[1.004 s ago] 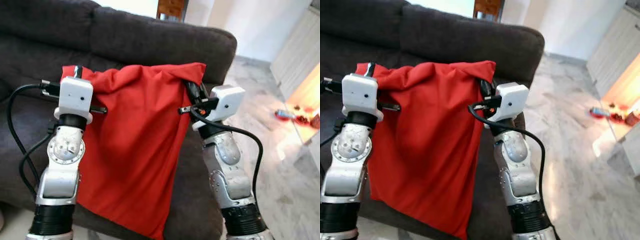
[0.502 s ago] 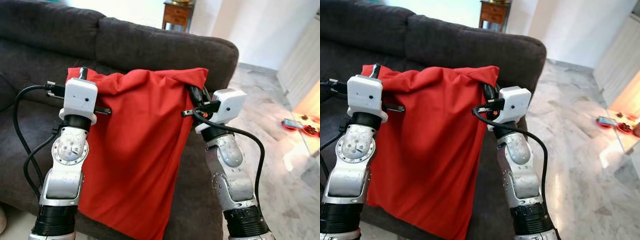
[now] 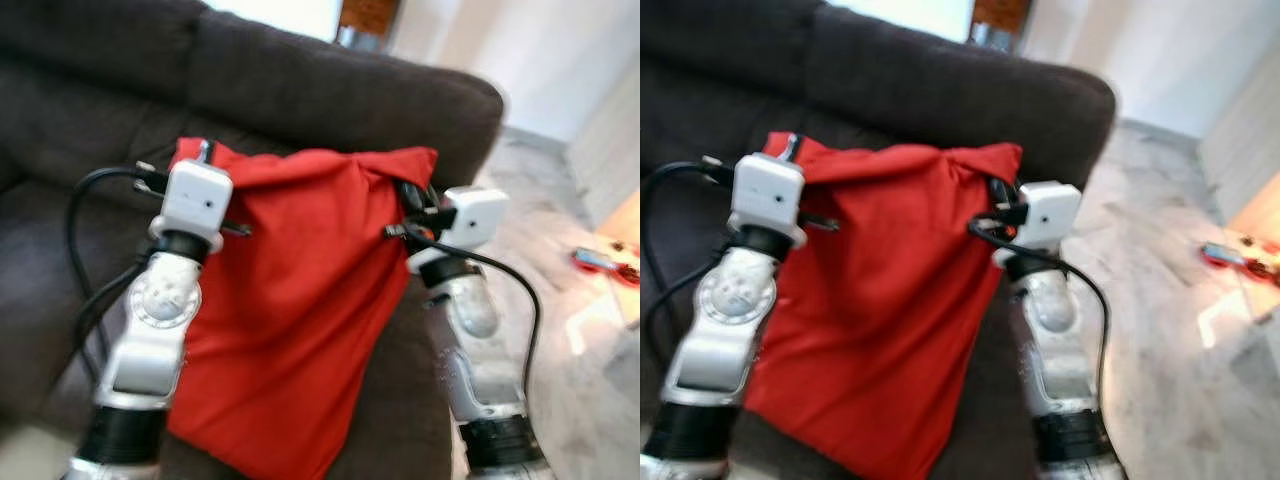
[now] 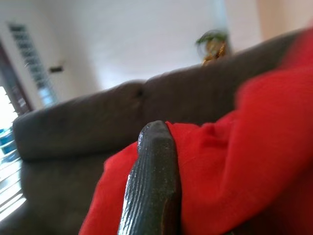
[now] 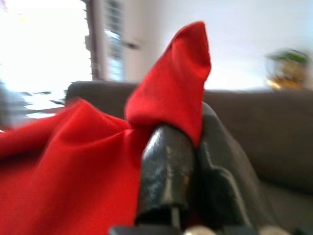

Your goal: Move the pillow to the sofa from floor

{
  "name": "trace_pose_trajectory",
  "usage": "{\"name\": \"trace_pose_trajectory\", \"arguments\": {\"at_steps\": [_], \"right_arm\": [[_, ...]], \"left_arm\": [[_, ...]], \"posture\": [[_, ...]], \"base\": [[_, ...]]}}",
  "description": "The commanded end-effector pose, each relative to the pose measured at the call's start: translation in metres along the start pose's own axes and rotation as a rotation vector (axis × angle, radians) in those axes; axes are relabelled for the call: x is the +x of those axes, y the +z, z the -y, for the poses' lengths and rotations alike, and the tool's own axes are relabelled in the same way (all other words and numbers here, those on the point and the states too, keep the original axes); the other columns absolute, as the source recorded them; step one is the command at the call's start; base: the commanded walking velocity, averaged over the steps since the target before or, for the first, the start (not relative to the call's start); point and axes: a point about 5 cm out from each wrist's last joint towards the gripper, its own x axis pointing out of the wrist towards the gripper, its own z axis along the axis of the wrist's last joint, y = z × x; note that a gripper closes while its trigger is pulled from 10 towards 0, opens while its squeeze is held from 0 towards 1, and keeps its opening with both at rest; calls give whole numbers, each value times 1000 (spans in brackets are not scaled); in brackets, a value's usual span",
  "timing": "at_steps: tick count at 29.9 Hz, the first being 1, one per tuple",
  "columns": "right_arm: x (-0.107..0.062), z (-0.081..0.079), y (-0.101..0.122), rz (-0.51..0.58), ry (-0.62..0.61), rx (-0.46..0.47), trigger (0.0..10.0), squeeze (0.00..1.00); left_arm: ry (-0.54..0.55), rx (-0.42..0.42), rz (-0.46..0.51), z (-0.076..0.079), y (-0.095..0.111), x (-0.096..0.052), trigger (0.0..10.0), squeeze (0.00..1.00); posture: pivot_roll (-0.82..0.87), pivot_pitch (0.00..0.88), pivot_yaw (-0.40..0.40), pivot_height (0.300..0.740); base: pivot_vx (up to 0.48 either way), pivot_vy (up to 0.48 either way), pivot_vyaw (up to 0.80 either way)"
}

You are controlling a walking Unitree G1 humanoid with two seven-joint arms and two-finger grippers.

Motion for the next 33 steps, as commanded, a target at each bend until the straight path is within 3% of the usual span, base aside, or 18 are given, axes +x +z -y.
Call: {"name": "trace_pose_trajectory", "arguments": {"at_steps": [1, 7, 13, 33], "right_arm": [[-2, 10, 10, 42, -21, -39, 10000, 0], [-5, 12, 1, 1, -24, -44, 10000, 0], [-7, 11, -8, -52, -7, -48, 10000, 0], [-8, -1, -17, -107, 75, -66, 10000, 0]], "left_arm": [[-85, -57, 15, 18, 6, 1, 10000, 0], [-128, -51, -71, 25, -10, -6, 10000, 0], [-128, -34, -152, 20, -25, -10, 10000, 0], [-125, 28, -190, 15, -32, -13, 10000, 0]], "posture": [[120, 0, -140, 740], [123, 0, -141, 740], [121, 0, -141, 740], [122, 0, -148, 740]], "base": [[0, 0, 0], [0, 0, 0], [0, 0, 0], [0, 0, 0]]}}
